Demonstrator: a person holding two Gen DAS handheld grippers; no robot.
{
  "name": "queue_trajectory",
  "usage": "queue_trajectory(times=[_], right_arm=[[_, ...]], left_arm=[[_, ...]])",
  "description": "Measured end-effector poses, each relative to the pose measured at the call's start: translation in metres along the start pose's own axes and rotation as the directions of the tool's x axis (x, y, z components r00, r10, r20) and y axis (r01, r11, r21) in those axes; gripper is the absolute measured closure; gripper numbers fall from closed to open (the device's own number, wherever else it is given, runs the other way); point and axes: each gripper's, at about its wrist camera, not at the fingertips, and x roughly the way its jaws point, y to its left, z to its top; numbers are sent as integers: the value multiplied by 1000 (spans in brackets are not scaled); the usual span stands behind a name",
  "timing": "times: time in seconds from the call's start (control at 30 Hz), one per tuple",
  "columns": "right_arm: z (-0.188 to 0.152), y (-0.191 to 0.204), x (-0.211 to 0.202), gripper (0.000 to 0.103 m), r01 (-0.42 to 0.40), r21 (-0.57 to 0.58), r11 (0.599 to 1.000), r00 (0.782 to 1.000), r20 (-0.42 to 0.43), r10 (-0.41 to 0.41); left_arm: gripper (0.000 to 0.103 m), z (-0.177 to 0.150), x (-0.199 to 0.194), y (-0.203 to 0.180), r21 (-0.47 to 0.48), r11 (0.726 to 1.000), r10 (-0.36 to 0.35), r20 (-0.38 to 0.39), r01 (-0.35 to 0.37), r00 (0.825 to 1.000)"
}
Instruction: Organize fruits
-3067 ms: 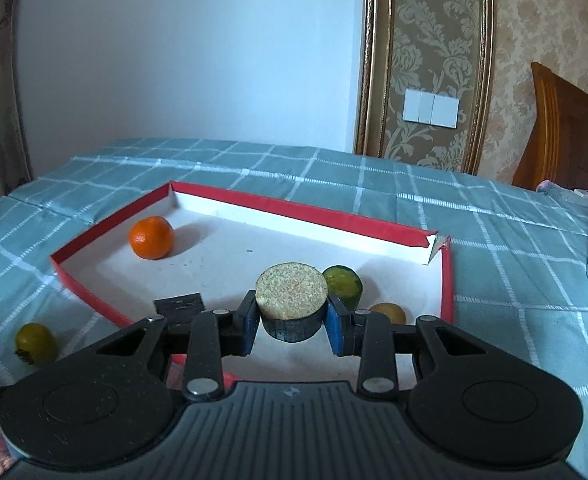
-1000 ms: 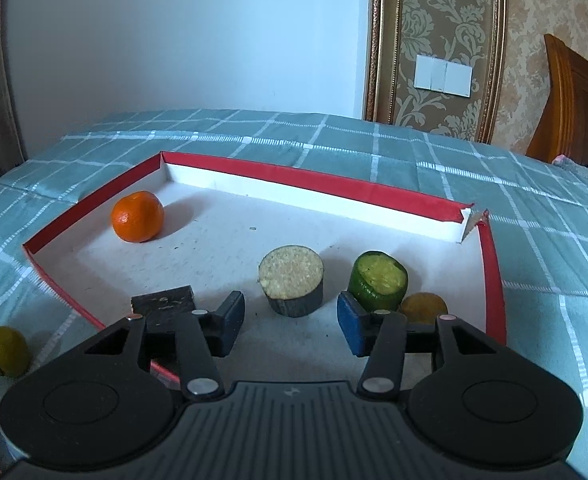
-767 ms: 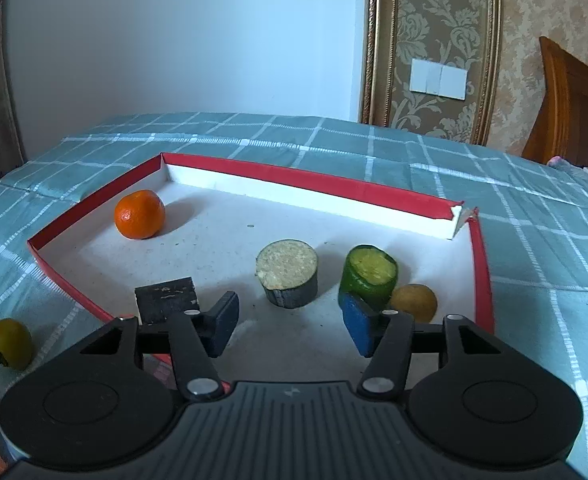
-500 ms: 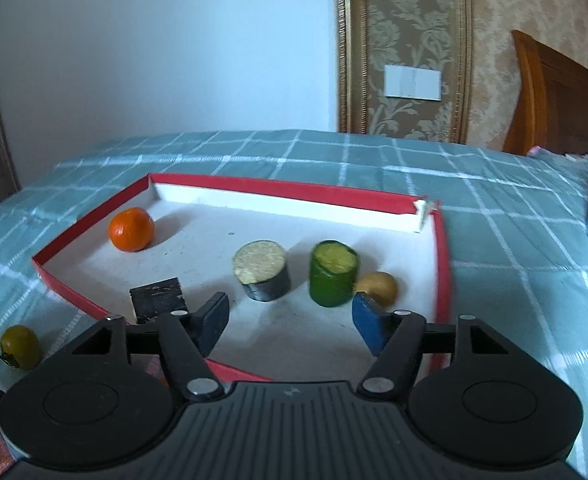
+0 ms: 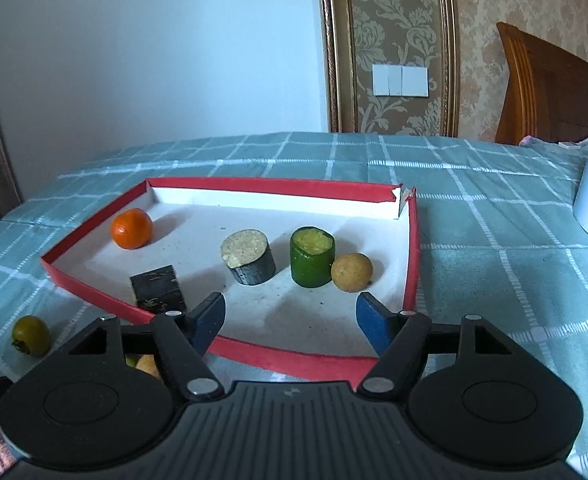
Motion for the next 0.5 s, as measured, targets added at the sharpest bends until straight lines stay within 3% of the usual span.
queue_trajectory(times=[0.1, 0.17, 0.37, 0.43, 0.5], right_arm=[[0, -1, -4, 23, -8, 15, 1000, 1000, 14, 7], [0, 0, -3, 23, -1, 8, 1000, 1000, 13, 0], [-1, 3, -2, 23, 8, -8, 1000, 1000, 10, -8], [-1, 3, -2, 23, 11, -9, 1000, 1000, 11, -10], [-1, 3, -2, 23, 10, -9, 1000, 1000, 11, -10]], left_arm=[[0, 8, -7, -4, -16, 1000, -9, 42, 10, 999], [0, 14, -9, -10, -17, 1000, -10, 69, 11, 998], [1, 24, 8, -38, 43, 999, 18, 52, -20, 999], [15, 25, 17, -44, 60, 998, 34, 30, -36, 999], [17, 26, 24, -45, 55, 998, 22, -1, -22, 1000]])
